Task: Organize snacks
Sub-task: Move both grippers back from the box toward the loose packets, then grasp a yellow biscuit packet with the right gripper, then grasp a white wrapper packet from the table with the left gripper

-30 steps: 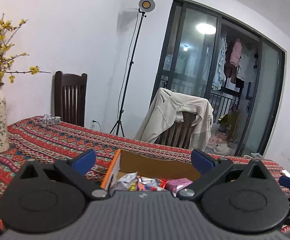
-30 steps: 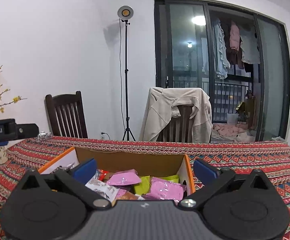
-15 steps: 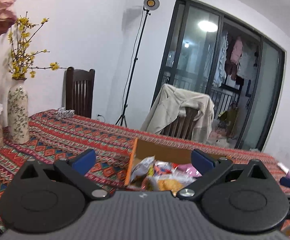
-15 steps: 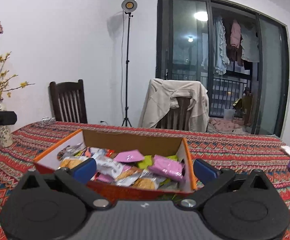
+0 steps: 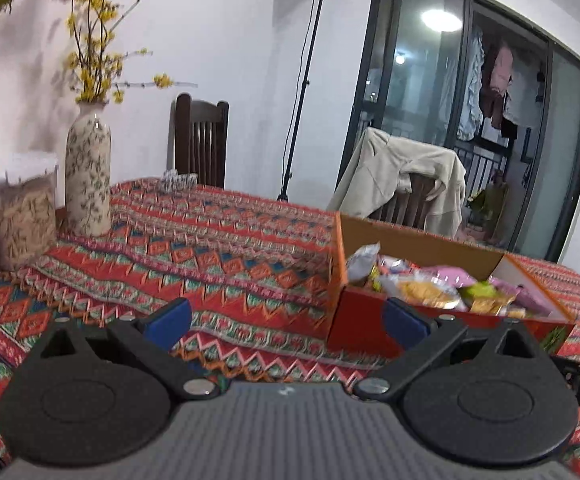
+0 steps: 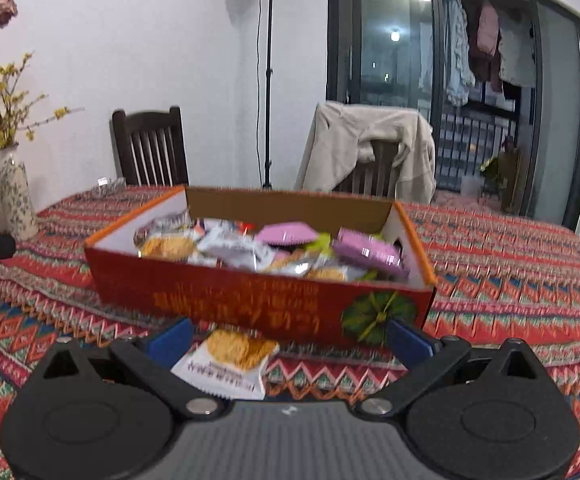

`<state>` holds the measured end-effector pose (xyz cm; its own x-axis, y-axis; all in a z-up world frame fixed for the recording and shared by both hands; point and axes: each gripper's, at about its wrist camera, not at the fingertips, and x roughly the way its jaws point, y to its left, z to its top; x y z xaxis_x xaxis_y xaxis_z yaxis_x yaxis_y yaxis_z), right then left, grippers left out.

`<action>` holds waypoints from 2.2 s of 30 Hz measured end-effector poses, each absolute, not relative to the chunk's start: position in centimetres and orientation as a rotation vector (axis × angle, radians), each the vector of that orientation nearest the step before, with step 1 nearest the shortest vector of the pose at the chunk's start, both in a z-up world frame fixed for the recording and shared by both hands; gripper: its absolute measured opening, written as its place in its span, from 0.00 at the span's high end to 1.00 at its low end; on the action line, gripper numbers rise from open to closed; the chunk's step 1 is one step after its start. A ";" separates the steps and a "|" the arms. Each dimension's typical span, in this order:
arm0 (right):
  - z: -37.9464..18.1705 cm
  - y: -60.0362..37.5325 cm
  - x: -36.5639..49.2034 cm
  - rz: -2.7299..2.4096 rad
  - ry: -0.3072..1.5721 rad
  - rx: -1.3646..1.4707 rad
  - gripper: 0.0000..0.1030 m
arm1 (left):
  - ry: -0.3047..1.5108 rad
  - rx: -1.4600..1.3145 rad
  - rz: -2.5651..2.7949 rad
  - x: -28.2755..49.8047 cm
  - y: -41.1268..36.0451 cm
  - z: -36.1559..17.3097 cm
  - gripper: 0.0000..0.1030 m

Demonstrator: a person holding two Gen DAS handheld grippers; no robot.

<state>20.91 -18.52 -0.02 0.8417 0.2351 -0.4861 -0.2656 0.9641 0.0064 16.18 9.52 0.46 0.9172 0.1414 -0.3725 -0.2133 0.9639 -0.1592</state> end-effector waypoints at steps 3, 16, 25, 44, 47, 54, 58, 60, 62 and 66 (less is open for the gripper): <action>-1.2 -17.9 21.4 0.274 0.561 -0.055 0.00 | 0.370 -0.189 0.205 16.5 9.5 -1.2 0.00; -2.8 -15.2 25.4 0.229 0.698 -0.046 0.01 | 0.425 -0.244 0.179 17.1 10.3 -1.8 0.00; -3.9 -14.9 25.3 0.256 0.700 -0.047 0.53 | 0.459 -0.253 0.184 17.7 10.6 -2.2 0.00; -3.1 -23.7 21.9 0.155 0.568 0.047 0.55 | 0.566 -0.249 0.197 19.3 10.4 -3.3 0.00; -3.1 -24.3 21.7 0.156 0.549 0.075 0.55 | 0.601 -0.232 0.187 19.5 9.6 -3.0 0.00; -3.1 -24.6 20.9 0.165 0.519 0.075 0.55 | 0.638 -0.250 0.073 20.3 3.8 -1.9 0.00; -2.9 -24.5 20.7 0.178 0.514 0.072 0.55 | 0.664 -0.223 0.006 21.4 -0.2 -1.9 0.00; -2.9 -24.5 20.6 0.188 0.514 0.077 0.55 | 0.680 -0.180 0.019 22.1 -2.0 -2.2 0.00; -2.8 -24.7 20.6 0.187 0.515 0.080 0.55 | 0.707 -0.155 0.043 22.7 -3.1 -2.7 0.00; -2.8 -24.8 20.7 0.188 0.519 0.091 0.55 | 0.744 -0.142 0.095 23.2 -4.0 -3.6 0.00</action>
